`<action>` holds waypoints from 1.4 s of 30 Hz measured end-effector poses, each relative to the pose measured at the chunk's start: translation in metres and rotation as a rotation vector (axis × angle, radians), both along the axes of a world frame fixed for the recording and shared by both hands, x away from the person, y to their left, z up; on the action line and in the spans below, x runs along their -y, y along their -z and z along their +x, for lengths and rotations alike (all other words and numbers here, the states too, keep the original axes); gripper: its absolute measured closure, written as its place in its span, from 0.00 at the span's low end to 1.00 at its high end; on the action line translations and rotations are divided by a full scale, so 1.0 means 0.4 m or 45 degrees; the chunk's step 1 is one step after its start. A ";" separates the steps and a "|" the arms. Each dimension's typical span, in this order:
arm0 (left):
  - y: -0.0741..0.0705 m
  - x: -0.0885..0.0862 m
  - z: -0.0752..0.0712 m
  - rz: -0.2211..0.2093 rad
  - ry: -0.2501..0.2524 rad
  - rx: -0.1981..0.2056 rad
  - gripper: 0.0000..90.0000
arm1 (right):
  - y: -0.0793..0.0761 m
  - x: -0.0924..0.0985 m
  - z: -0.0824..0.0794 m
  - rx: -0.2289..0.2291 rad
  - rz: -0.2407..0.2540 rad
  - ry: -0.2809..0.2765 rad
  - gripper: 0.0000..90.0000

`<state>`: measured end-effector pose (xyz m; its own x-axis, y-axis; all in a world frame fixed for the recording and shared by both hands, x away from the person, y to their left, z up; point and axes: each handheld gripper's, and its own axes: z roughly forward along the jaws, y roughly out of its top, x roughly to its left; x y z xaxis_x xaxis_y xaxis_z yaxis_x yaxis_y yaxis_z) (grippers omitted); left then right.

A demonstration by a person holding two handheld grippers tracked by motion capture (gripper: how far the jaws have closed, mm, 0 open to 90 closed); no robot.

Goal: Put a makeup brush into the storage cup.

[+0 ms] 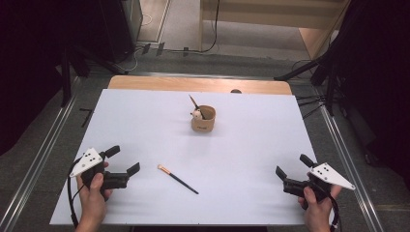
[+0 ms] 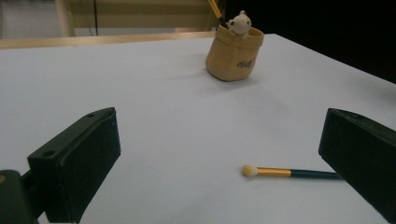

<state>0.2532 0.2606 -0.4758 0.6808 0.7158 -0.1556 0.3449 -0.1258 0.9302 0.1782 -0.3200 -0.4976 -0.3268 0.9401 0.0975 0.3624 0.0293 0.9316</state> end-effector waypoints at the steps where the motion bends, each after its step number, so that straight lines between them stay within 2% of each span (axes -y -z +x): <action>1: 0.000 0.010 0.002 0.005 0.011 0.000 0.00 | 0.000 0.000 0.000 0.000 -0.004 -0.001 0.01; 7: -0.010 0.060 0.013 0.001 0.082 -0.007 0.00 | -0.003 -0.001 -0.004 0.000 -0.008 0.002 0.02; 11: -0.011 0.085 0.026 0.000 0.178 -0.041 0.00 | -0.001 0.000 -0.003 -0.004 -0.006 0.001 0.02; 15: -0.012 0.110 0.032 -0.003 0.220 -0.047 0.00 | 0.001 0.002 -0.002 -0.007 -0.008 0.005 0.03; 20: -0.014 0.148 0.044 0.047 0.269 -0.087 0.00 | 0.000 0.001 -0.002 -0.009 -0.006 0.006 0.03; 23: -0.016 0.171 0.049 0.075 0.314 -0.089 0.00 | 0.000 -0.001 -0.003 -0.011 -0.008 0.005 0.03; 31: -0.028 0.218 0.062 0.125 0.365 -0.111 0.00 | 0.001 0.002 -0.002 -0.014 -0.009 0.009 0.04; 35: -0.034 0.242 0.063 0.201 0.408 -0.110 0.00 | 0.001 0.003 -0.003 -0.014 -0.011 0.009 0.04; 42: -0.040 0.291 0.064 0.330 0.491 -0.143 0.03 | 0.001 0.002 -0.003 -0.015 -0.011 0.010 0.04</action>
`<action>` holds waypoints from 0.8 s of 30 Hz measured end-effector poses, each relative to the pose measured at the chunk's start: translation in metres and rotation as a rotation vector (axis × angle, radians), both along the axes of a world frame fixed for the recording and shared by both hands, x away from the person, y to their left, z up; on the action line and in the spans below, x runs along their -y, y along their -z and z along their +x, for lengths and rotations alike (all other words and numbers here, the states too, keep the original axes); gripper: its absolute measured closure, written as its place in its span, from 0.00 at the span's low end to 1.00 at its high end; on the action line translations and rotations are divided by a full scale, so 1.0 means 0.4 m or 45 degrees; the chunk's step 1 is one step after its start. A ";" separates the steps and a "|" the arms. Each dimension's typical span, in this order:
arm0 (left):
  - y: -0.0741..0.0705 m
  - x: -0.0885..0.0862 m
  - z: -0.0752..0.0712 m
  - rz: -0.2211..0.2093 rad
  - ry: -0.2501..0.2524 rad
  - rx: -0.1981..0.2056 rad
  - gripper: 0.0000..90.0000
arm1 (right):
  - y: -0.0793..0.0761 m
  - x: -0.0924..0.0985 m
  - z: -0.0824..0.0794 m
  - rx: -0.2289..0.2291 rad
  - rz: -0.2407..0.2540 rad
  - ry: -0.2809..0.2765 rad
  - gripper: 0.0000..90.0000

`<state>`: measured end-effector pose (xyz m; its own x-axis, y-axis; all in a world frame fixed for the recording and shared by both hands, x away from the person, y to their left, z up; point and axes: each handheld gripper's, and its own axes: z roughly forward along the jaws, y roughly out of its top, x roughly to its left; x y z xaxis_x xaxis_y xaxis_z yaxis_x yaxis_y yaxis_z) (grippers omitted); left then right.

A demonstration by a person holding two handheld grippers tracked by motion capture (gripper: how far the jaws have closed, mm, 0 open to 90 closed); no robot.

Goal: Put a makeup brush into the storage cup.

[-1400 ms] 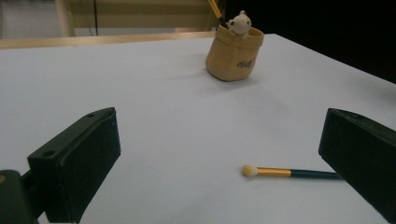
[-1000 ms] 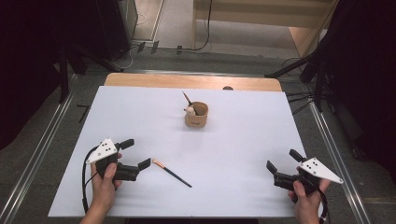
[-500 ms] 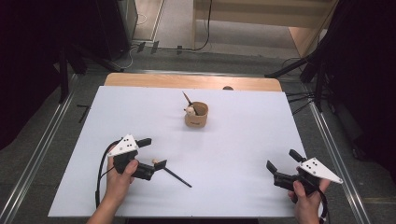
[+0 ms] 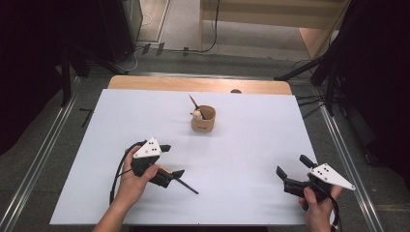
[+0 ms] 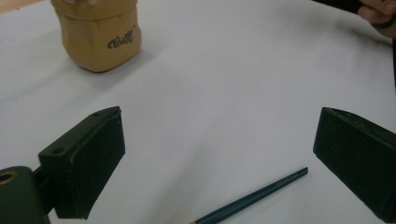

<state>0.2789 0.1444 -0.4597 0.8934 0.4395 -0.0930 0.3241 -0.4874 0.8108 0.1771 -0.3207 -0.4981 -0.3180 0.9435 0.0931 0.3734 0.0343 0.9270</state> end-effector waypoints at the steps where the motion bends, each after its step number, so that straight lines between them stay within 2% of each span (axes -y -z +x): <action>1: 0.000 0.007 -0.001 0.027 0.016 -0.002 0.03 | 0.000 0.000 0.000 0.000 0.000 0.001 0.04; 4: 0.005 0.026 0.001 0.091 0.055 -0.019 0.03 | 0.001 0.000 0.000 -0.002 -0.003 0.000 0.04; 9: 0.014 0.045 0.010 0.183 0.127 -0.090 0.03 | 0.000 0.000 0.000 0.000 -0.004 -0.002 0.04; 14: 0.026 0.058 0.013 0.245 0.157 -0.121 0.04 | 0.001 0.000 0.000 -0.003 -0.005 -0.001 0.04; 21: 0.033 0.082 0.010 0.446 0.234 -0.118 0.06 | 0.002 -0.001 0.001 -0.002 -0.009 -0.004 0.04; 24: 0.035 0.089 0.008 0.535 0.245 -0.102 0.06 | 0.003 -0.001 0.002 -0.003 -0.008 -0.006 0.04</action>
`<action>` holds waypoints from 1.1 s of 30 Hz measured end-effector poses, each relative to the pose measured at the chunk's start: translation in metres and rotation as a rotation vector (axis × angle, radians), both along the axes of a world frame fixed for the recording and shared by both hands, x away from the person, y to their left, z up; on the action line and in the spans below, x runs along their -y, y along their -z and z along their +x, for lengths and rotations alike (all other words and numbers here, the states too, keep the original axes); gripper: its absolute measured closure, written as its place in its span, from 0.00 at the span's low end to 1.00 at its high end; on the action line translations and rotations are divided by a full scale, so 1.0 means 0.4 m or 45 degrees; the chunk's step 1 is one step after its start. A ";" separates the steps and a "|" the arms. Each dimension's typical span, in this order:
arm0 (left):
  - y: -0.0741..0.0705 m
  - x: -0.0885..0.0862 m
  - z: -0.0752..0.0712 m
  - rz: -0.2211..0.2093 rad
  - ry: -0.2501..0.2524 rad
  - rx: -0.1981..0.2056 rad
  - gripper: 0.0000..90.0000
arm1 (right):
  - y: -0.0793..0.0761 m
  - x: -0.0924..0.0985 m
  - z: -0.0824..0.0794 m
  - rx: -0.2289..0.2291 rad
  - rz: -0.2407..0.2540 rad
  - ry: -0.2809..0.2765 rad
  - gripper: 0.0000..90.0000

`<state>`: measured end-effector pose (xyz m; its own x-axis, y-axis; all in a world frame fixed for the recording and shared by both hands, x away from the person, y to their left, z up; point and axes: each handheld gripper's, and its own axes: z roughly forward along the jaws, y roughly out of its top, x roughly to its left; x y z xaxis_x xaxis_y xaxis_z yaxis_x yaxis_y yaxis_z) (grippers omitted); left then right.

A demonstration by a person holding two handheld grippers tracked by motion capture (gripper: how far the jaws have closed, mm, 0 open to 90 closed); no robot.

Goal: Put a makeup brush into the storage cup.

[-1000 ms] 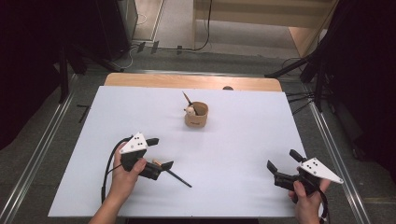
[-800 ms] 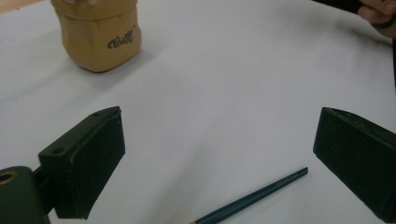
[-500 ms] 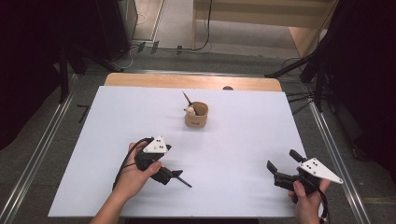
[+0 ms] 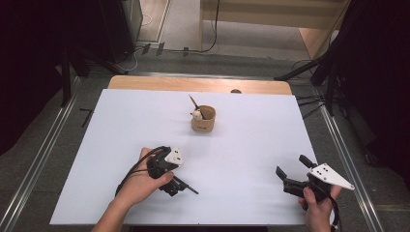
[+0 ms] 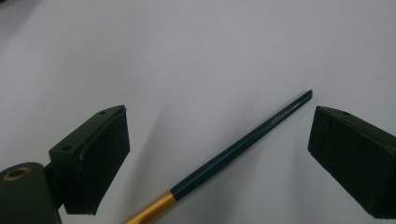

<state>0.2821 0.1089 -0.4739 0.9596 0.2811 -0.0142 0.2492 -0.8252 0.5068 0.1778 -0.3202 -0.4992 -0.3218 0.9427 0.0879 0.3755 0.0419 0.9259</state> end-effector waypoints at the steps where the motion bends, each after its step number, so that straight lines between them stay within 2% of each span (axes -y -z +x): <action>1: 0.002 0.000 0.000 0.008 0.002 -0.003 0.06 | 0.000 0.000 0.000 -0.002 0.000 -0.001 0.04; 6: 0.012 -0.001 0.000 0.070 0.028 -0.004 0.08 | 0.001 -0.001 0.000 -0.004 -0.003 -0.001 0.04; 8: 0.014 -0.002 -0.001 0.096 0.049 -0.010 0.14 | 0.002 -0.001 0.000 -0.005 -0.004 -0.003 0.04; 10: 0.013 -0.002 -0.001 0.119 0.060 -0.014 0.16 | 0.002 -0.001 0.000 -0.006 -0.005 -0.004 0.04; 14: 0.011 -0.001 -0.001 0.154 0.046 0.003 0.22 | 0.002 -0.001 0.000 -0.009 -0.006 -0.003 0.04; 17: 0.013 -0.002 -0.001 0.173 0.023 0.003 0.33 | 0.002 -0.002 0.000 -0.008 -0.007 -0.006 0.04; 19: 0.017 -0.003 -0.002 0.207 0.029 0.018 0.35 | 0.003 -0.002 0.001 -0.009 -0.006 -0.005 0.04; 23: 0.015 -0.001 -0.008 0.213 0.027 0.029 0.36 | 0.003 -0.002 0.001 -0.009 -0.009 -0.006 0.04; 25: 0.015 0.000 -0.010 0.209 0.035 0.012 0.40 | 0.004 -0.003 0.001 -0.010 -0.008 -0.004 0.05; 29: 0.011 -0.008 -0.011 0.182 0.077 0.001 0.60 | 0.005 -0.004 0.002 -0.010 -0.011 -0.003 0.05; 31: 0.010 -0.011 -0.009 0.180 0.093 -0.007 0.85 | 0.005 -0.004 0.003 -0.012 -0.009 0.000 0.05; 33: 0.010 -0.009 -0.012 0.185 0.108 -0.007 0.93 | 0.005 -0.006 0.003 -0.016 -0.007 0.002 0.05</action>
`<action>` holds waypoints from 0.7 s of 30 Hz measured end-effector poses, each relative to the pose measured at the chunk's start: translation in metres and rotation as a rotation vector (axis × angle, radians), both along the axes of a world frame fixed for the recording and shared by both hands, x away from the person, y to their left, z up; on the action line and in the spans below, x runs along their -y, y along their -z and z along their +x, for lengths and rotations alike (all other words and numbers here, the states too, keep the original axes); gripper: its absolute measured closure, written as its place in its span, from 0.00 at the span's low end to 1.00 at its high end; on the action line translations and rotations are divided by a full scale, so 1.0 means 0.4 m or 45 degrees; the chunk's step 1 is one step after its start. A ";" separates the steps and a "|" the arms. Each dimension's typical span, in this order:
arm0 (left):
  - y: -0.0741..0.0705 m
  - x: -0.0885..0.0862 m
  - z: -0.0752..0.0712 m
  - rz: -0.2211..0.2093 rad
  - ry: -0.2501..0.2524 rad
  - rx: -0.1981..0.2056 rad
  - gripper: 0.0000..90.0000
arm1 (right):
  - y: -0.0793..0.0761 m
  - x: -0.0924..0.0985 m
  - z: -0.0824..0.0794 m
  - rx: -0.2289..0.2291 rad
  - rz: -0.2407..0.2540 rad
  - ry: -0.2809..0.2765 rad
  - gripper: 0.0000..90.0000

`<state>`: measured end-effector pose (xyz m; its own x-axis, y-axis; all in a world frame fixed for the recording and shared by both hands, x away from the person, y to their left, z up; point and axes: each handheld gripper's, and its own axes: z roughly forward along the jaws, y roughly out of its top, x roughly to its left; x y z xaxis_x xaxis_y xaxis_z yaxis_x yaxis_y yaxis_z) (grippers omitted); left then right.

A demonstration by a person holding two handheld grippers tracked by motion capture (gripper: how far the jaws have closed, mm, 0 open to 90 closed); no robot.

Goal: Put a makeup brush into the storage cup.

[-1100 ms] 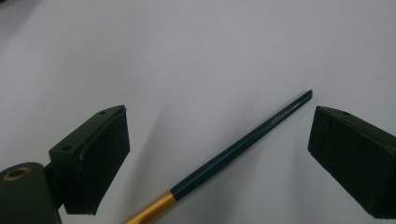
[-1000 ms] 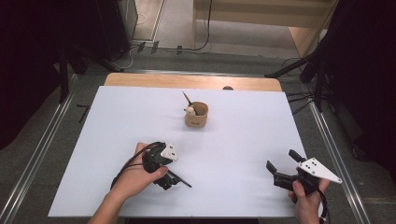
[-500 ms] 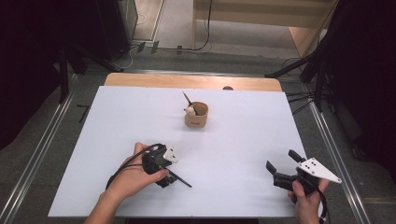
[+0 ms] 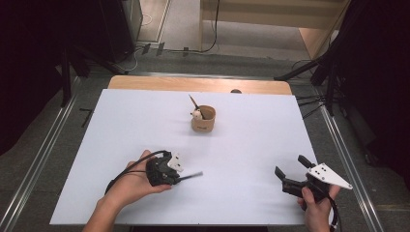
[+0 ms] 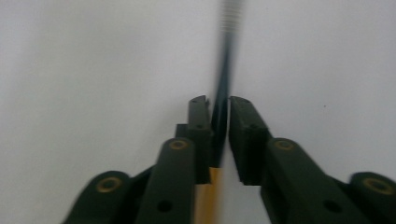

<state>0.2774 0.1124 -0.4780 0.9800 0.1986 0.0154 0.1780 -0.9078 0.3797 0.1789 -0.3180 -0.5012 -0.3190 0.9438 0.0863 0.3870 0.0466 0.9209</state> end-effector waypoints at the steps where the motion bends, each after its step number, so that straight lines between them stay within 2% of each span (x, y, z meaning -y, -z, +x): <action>1: 0.000 0.002 0.001 0.005 -0.008 -0.002 0.94 | 0.000 -0.001 0.000 -0.001 0.000 -0.001 0.05; 4: -0.002 0.003 0.005 0.007 -0.050 -0.029 0.94 | 0.001 -0.005 0.001 -0.003 -0.002 -0.004 0.05; 8: 0.003 -0.013 0.009 -0.072 -0.108 -0.059 0.94 | -0.001 -0.015 0.002 -0.001 -0.020 -0.010 0.06; 10: 0.005 -0.021 0.013 -0.100 -0.152 -0.031 0.94 | -0.004 -0.022 0.002 -0.003 -0.025 -0.017 0.06; 16: -0.010 -0.025 0.022 -0.205 -0.191 -0.006 0.94 | -0.015 -0.036 0.010 -0.005 -0.028 -0.005 0.07; 18: -0.018 -0.027 0.025 -0.251 -0.209 0.008 0.94 | -0.027 -0.042 0.016 -0.018 -0.039 0.026 0.08; 21: -0.028 -0.028 0.029 -0.301 -0.218 0.018 0.94 | -0.045 -0.055 0.027 -0.020 -0.055 0.033 0.08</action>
<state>0.2890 0.1235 -0.4669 0.9319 0.3607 -0.0379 0.3143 -0.7510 0.5807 0.1897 -0.2961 -0.4831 -0.2930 0.9548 0.0503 0.4027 0.0755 0.9122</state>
